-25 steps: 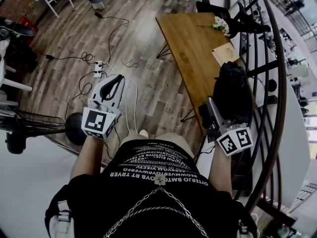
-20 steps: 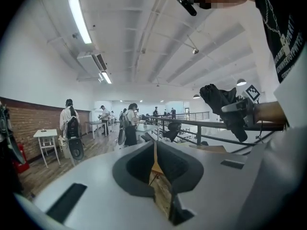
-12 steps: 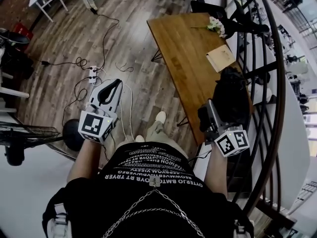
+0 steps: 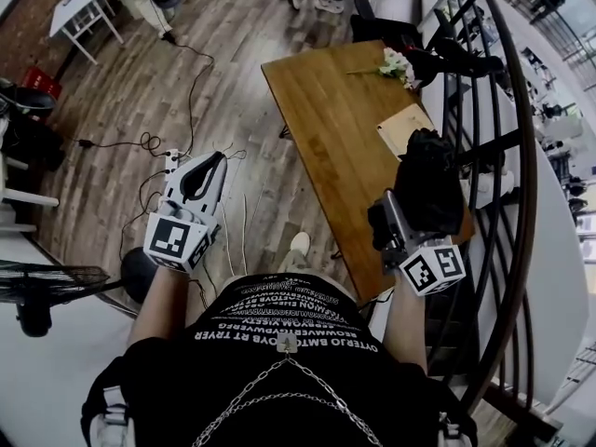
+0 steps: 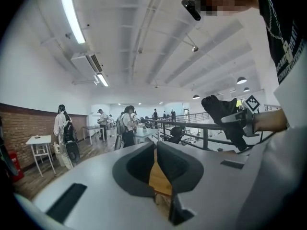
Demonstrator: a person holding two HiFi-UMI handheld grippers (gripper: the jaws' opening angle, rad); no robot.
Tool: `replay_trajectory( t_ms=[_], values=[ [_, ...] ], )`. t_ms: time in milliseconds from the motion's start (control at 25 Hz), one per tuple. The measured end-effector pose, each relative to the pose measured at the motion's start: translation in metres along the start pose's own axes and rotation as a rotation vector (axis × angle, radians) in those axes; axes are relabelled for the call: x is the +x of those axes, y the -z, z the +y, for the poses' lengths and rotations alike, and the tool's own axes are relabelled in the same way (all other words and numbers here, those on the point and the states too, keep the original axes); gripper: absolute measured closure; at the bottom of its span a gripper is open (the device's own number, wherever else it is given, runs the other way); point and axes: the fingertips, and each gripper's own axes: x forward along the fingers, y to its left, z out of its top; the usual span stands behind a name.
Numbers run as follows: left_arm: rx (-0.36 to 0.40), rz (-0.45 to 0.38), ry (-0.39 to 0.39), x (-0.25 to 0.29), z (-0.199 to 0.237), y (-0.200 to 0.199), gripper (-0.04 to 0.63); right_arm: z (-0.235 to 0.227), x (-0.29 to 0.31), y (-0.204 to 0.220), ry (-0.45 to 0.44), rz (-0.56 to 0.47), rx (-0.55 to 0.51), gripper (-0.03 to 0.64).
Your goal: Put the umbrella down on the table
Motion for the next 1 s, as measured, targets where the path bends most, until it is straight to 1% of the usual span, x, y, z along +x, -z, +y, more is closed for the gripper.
replay_trajectory(
  t_ms=[120, 280, 400, 560, 640, 840, 1000],
  values=[
    [0.014, -0.003, 0.002, 0.019, -0.001, -0.010, 0.555, -0.017, 0.011, -0.005, -0.008, -0.008, 0.031, 0.333],
    [0.019, -0.025, -0.010, 0.044, 0.002, -0.026, 0.554, -0.036, 0.025, -0.019, -0.024, -0.018, 0.014, 0.333],
    [0.031, -0.028, -0.017, 0.068, -0.001, -0.035, 0.554, -0.057, 0.028, -0.029, -0.027, -0.042, 0.028, 0.333],
    [0.077, -0.022, 0.004, 0.094, -0.018, -0.044, 0.554, -0.085, 0.034, -0.030, -0.025, -0.019, 0.034, 0.333],
    [0.084, -0.013, 0.019, 0.101, -0.023, -0.043, 0.554, -0.094, 0.038, -0.024, -0.010, 0.002, 0.054, 0.333],
    [0.046, 0.013, 0.023, 0.115, -0.012, -0.034, 0.554, -0.103, 0.061, -0.008, 0.010, 0.045, 0.090, 0.333],
    [0.022, 0.026, 0.051, 0.143, 0.003, -0.024, 0.554, -0.105, 0.090, 0.006, 0.018, 0.091, 0.098, 0.334]
  ],
)
